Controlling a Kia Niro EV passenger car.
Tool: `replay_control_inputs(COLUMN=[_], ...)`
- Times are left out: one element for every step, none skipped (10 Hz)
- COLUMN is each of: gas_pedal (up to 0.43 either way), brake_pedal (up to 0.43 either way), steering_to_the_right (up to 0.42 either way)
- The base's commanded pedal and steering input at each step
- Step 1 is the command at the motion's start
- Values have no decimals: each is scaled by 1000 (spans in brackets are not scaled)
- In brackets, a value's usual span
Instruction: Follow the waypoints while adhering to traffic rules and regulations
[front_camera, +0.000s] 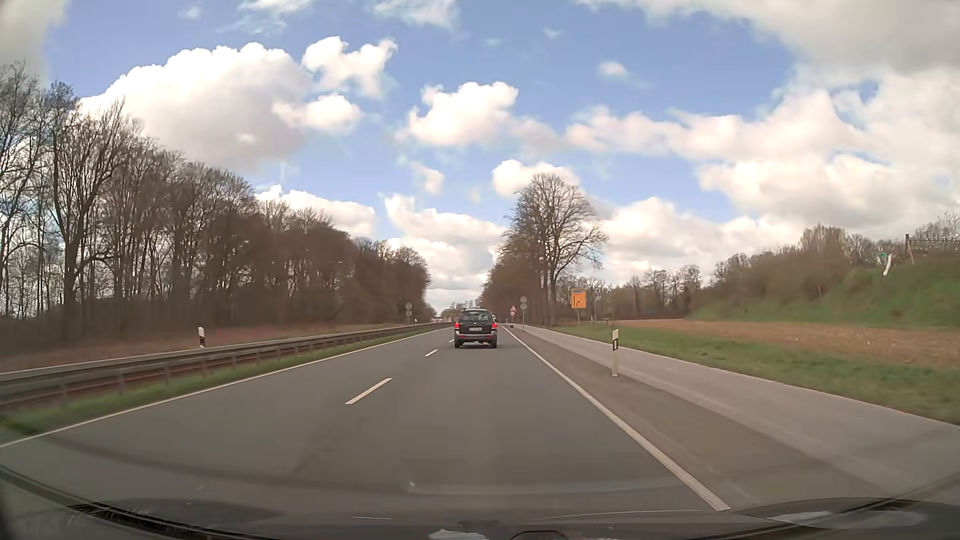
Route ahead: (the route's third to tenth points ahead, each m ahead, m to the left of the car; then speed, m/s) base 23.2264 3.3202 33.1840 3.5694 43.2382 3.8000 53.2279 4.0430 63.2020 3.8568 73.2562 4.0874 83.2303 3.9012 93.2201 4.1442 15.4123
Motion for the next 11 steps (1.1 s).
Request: replay_control_inputs(gas_pedal=[228, 228, 228, 228, 228, 228, 228, 209, 209, 197, 197], brake_pedal=[0, 0, 0, 0, 0, 0, 0, 0, 0, 0, 0], steering_to_the_right=[0, 0, 0, 0, -1, -1, -1, -1, -1, -2, -1])
